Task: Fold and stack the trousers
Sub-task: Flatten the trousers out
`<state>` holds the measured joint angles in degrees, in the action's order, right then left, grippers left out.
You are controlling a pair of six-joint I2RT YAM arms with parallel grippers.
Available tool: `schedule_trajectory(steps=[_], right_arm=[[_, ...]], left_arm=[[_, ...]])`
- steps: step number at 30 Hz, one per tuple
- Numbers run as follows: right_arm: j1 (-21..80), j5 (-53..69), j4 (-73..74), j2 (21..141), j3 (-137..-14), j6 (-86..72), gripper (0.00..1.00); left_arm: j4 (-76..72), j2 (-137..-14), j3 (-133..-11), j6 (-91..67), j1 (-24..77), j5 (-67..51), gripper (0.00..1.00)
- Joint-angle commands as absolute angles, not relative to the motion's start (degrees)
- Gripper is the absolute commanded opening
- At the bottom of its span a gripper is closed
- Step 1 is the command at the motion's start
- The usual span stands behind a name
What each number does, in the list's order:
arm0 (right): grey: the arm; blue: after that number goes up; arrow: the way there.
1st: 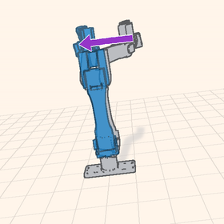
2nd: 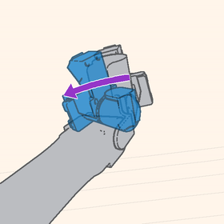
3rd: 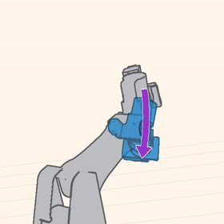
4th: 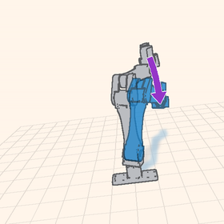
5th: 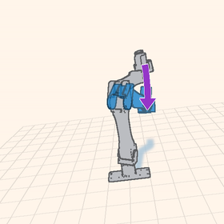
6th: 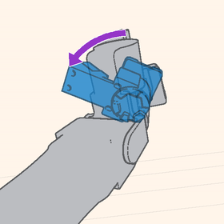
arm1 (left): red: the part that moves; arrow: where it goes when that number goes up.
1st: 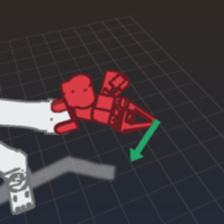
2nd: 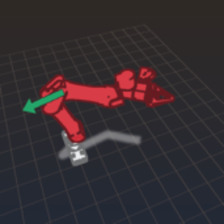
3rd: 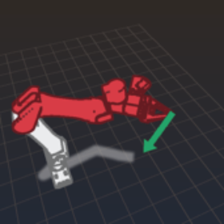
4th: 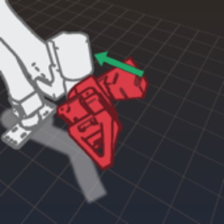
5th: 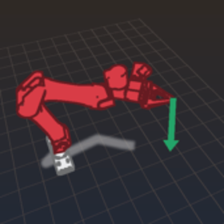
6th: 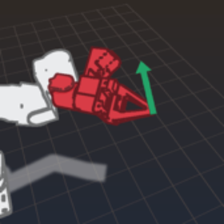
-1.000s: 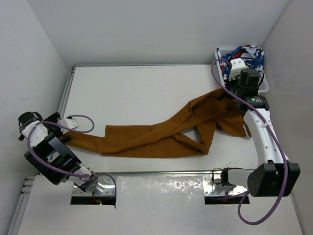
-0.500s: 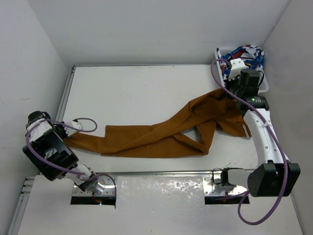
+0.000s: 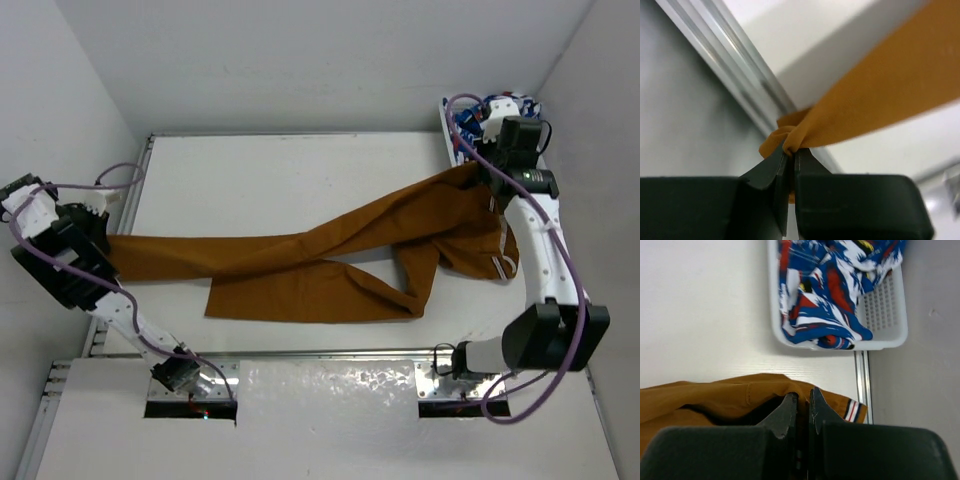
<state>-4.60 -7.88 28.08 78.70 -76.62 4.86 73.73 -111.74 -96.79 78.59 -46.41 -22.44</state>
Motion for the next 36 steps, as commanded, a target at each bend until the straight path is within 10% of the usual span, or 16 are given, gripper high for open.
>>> schedule_trajectory(steps=[1,24,27,32,36], right_arm=[[-6.15,-11.87,27.68,83.4,-79.19,3.43,0.0],[-6.24,-12.57,27.25,91.15,-79.89,5.71,0.0],[-6.15,-11.87,27.16,90.7,-79.63,5.8,0.0],[-6.24,-13.09,28.38,90.62,-80.42,6.06,0.0],[-7.9,-19.42,30.32,89.92,-81.91,4.84,0.0]], left_arm=[[71.04,-115.66,-102.39,58.24,-44.75,-34.1,0.0],[24.07,-124.01,-103.51,19.43,-26.72,-3.16,0.0],[27.42,-127.43,-107.48,19.86,-26.19,-3.34,0.2],[33.21,-126.84,-109.42,20.57,-27.5,-2.1,0.81],[34.01,-119.89,-105.57,14.78,-39.25,-13.43,0.87]])
